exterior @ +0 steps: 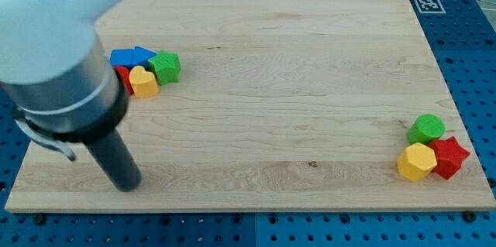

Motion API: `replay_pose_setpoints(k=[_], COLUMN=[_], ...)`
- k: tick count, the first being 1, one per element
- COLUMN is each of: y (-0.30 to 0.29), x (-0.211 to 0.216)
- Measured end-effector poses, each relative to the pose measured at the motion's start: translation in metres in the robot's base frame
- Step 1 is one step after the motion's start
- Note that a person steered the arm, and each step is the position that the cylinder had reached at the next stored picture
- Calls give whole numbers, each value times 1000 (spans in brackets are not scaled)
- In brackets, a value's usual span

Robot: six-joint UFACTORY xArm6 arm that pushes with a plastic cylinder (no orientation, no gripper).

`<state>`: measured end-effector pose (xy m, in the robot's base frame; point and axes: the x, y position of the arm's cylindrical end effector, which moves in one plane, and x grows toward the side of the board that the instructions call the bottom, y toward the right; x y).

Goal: Put your hand vertically below the red circle

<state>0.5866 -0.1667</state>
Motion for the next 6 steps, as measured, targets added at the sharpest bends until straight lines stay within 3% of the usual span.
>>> replay_pose_setpoints(k=[2, 6], y=[-43, -47], x=[-63, -109])
